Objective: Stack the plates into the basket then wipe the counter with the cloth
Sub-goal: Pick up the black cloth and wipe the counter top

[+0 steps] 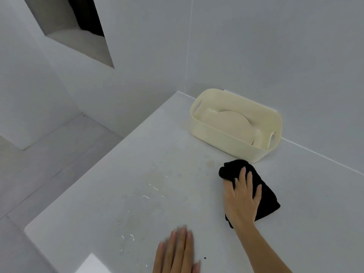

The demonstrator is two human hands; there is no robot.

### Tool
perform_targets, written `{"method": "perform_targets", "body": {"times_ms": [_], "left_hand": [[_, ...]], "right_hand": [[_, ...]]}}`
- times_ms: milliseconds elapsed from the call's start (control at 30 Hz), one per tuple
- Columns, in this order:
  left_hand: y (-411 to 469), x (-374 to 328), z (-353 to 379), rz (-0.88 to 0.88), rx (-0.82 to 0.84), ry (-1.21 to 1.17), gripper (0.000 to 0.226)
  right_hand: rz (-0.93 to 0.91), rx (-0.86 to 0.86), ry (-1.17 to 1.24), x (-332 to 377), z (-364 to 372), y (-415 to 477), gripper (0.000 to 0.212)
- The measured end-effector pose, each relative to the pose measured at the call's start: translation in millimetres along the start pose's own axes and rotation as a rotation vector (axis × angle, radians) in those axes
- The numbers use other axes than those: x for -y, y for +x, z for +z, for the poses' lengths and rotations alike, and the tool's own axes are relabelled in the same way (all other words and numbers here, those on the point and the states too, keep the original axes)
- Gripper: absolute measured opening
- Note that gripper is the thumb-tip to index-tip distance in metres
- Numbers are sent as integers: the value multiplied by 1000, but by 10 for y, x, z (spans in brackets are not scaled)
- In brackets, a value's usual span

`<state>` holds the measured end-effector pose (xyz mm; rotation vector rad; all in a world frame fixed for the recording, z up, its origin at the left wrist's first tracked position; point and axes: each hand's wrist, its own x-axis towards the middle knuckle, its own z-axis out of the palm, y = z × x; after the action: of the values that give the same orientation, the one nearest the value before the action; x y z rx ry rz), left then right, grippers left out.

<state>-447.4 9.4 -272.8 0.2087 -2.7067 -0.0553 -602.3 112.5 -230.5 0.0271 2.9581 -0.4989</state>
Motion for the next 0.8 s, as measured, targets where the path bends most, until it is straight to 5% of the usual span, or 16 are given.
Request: {"method": "perform_targets", "body": {"times_ms": [133, 233, 467, 600, 700, 800], "left_hand": [[3, 36, 56, 30, 18, 7, 48], [5, 20, 55, 17, -7, 17, 48], [-55, -9, -20, 5, 16, -2, 47], [-121, -16, -51, -41, 39, 36, 47], [-155, 5, -54, -27, 107, 76, 47], [-133, 36, -139, -15, 188, -8, 46]], "right_hand": [[-76, 2, -69, 150, 91, 172, 70], [-150, 14, 99, 312, 145, 296, 51], [-813, 225, 67, 662, 278, 306, 49], [-974, 498, 145, 617, 196, 27, 48], [-834, 716, 314, 544, 131, -218, 43], [-166, 868, 909, 549, 21, -291, 41]]}}
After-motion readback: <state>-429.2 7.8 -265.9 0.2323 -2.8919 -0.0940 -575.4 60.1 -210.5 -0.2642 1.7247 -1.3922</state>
